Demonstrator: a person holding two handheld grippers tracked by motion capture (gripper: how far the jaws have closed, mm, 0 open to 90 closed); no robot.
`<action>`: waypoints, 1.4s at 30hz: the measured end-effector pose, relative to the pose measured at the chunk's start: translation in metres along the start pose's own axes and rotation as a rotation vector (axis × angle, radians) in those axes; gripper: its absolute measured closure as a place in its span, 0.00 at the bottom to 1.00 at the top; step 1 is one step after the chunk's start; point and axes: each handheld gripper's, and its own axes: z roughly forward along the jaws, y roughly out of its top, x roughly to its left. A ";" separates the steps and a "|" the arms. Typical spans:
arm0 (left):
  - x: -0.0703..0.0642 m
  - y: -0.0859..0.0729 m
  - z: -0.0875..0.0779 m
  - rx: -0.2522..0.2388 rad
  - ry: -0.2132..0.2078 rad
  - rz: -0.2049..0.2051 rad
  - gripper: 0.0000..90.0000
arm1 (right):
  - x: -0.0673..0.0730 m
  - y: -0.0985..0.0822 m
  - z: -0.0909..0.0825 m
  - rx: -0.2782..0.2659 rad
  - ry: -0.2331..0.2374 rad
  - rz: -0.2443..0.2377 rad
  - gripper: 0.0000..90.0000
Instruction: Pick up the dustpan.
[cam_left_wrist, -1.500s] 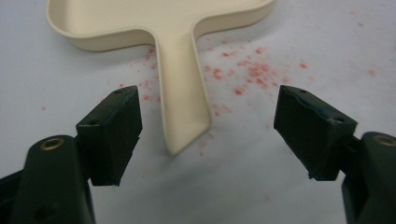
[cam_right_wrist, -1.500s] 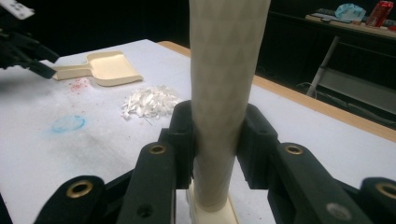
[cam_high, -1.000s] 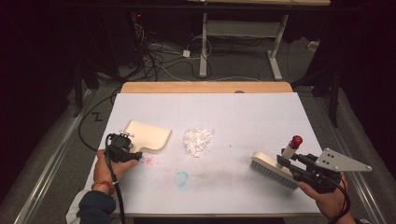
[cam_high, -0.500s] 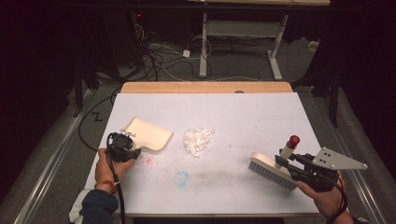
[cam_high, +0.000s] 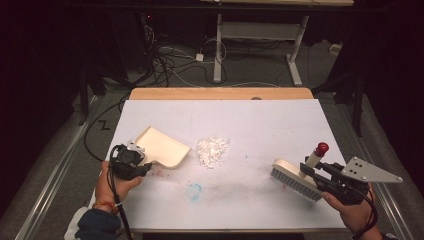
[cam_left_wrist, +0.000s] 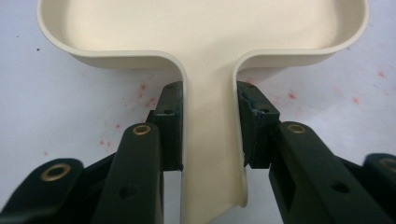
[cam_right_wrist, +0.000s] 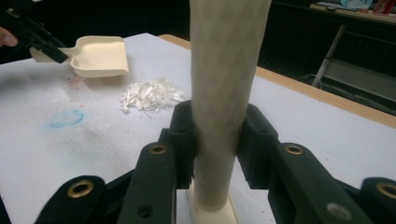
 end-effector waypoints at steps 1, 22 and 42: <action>-0.003 -0.002 -0.002 0.001 -0.005 0.010 0.71 | 0.000 0.000 0.000 0.000 0.001 -0.001 0.79; -0.052 -0.033 -0.006 0.063 -0.113 0.157 0.71 | -0.002 -0.001 0.002 0.009 -0.010 -0.004 0.79; -0.054 -0.032 0.005 0.080 -0.137 0.144 0.71 | -0.005 0.000 0.009 0.015 -0.015 0.001 0.79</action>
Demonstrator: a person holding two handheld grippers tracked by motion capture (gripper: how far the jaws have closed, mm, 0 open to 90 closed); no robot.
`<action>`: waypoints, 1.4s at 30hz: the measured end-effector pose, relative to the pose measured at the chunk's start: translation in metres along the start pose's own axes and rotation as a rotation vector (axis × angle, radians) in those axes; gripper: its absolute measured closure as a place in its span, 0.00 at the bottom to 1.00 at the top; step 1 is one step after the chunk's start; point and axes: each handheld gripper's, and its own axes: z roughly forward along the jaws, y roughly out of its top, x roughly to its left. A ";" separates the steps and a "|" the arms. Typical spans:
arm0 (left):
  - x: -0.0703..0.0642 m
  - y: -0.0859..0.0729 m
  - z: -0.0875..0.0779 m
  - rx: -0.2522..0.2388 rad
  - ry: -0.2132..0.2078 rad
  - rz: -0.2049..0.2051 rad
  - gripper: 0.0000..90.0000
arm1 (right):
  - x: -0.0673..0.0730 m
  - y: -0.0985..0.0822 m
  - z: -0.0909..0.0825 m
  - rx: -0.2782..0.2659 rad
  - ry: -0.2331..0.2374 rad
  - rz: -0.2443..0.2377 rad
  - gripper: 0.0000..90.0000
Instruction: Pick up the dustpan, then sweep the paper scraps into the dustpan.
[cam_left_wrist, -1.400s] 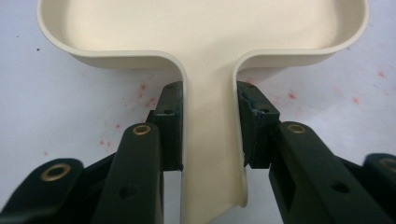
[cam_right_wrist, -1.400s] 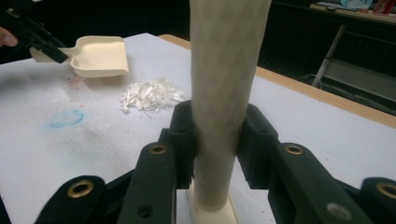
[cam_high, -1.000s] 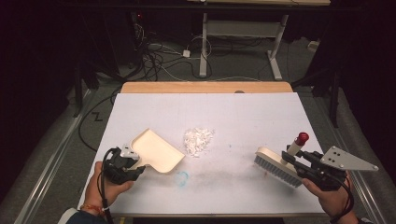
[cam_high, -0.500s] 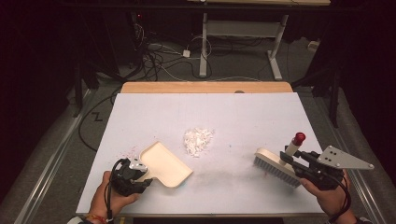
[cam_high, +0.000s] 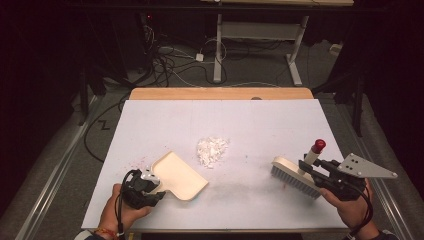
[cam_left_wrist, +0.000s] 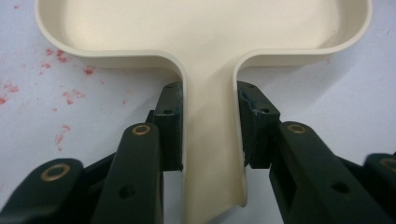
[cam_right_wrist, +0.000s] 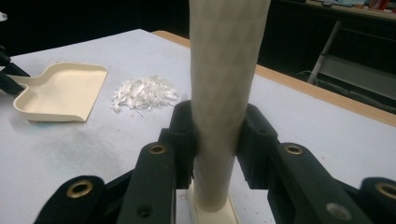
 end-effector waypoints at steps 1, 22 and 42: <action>0.000 0.000 0.000 -0.003 -0.001 -0.001 0.71 | 0.000 0.000 0.001 -0.002 0.004 0.002 0.79; 0.000 -0.002 0.008 0.021 0.000 0.000 0.71 | -0.005 0.017 0.031 -0.015 0.010 -0.007 0.79; 0.002 0.000 0.011 0.023 0.005 -0.021 0.71 | -0.028 0.082 0.151 -0.052 -0.080 -0.038 0.79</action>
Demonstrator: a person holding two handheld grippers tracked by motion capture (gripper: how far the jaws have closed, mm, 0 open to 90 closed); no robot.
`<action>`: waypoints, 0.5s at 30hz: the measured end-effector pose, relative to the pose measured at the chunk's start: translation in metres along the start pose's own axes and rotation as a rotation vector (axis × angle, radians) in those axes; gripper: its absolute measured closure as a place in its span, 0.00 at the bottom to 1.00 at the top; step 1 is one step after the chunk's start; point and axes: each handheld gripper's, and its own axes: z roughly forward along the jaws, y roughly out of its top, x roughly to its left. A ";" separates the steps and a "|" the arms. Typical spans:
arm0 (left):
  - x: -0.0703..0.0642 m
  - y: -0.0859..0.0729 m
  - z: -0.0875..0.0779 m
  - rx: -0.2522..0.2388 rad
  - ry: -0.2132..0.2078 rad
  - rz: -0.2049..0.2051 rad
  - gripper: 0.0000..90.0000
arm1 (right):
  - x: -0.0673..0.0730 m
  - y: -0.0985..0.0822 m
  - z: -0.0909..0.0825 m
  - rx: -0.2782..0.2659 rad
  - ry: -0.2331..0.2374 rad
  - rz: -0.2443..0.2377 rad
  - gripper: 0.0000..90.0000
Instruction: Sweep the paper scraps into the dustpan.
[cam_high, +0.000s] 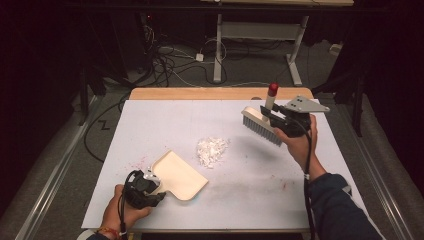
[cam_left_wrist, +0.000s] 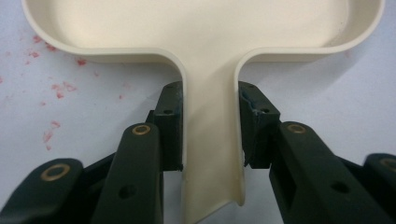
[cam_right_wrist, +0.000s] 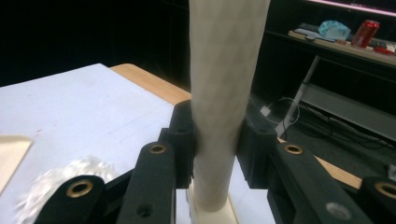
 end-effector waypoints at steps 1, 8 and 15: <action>0.000 0.000 0.000 -0.002 -0.003 -0.003 0.71 | 0.001 0.000 0.007 0.006 -0.003 0.006 0.79; 0.000 -0.001 0.001 -0.016 0.008 -0.005 0.71 | 0.024 0.007 0.044 0.005 -0.027 -0.027 0.79; -0.001 -0.001 0.001 -0.017 0.011 -0.003 0.71 | 0.042 0.007 0.072 -0.005 -0.021 -0.018 0.79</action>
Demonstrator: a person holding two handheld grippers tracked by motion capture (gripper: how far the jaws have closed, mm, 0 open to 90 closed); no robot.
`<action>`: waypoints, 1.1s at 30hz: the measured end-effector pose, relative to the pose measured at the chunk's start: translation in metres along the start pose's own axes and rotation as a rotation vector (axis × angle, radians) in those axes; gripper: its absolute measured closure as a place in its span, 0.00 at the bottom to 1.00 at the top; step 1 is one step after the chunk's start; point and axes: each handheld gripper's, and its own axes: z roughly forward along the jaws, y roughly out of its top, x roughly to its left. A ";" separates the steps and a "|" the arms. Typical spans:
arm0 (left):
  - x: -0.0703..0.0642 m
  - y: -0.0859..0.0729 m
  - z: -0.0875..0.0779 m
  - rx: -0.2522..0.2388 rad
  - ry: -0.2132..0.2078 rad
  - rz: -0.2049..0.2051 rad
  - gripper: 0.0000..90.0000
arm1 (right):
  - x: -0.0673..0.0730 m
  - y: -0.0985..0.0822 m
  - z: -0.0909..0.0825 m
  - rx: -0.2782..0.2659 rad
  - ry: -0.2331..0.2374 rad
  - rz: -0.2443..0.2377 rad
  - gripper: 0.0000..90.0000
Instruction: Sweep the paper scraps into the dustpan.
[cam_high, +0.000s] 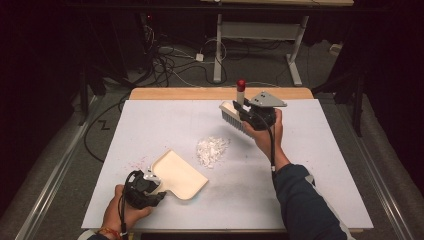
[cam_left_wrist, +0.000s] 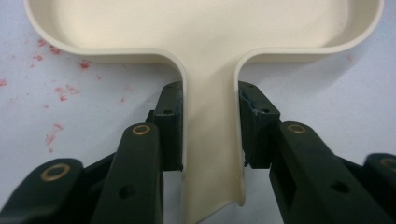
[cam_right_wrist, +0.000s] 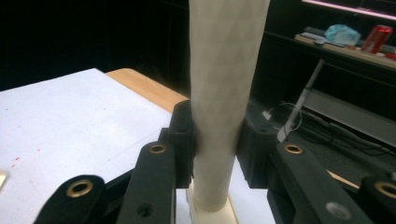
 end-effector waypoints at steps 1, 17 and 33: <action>0.000 0.000 0.000 0.000 0.000 0.000 0.71 | 0.003 -0.001 0.003 0.004 0.005 -0.006 0.79; -0.001 0.015 0.003 0.020 -0.021 0.018 0.71 | 0.037 -0.020 0.011 0.020 0.133 0.024 0.79; -0.005 0.020 0.008 0.022 -0.028 0.029 0.71 | 0.037 -0.020 0.008 -0.026 0.051 0.078 0.79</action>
